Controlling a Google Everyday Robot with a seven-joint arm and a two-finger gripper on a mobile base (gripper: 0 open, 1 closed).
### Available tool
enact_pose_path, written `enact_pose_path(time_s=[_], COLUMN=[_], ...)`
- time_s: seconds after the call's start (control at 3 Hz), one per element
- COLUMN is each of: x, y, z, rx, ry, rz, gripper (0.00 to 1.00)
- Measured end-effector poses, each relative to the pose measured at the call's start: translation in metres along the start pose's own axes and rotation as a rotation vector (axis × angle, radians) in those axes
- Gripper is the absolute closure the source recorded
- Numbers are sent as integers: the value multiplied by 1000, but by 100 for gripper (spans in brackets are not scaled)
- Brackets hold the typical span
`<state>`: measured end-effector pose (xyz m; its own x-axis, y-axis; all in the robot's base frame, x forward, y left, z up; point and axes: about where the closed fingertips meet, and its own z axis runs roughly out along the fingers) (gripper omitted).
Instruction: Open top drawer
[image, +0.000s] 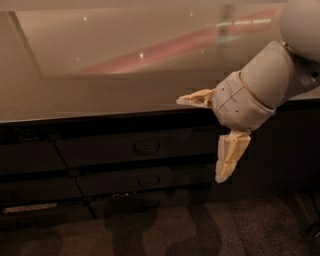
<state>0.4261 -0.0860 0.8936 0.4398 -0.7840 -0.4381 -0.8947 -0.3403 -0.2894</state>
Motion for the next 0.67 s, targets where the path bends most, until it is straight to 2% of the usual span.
enact_pose_path(time_s=[0.33,0.67], x=[-12,-12], y=[4,4], z=[-6,-6], rx=[69,69], ry=[43,43], rz=[-105,-105], gripper=[0,0])
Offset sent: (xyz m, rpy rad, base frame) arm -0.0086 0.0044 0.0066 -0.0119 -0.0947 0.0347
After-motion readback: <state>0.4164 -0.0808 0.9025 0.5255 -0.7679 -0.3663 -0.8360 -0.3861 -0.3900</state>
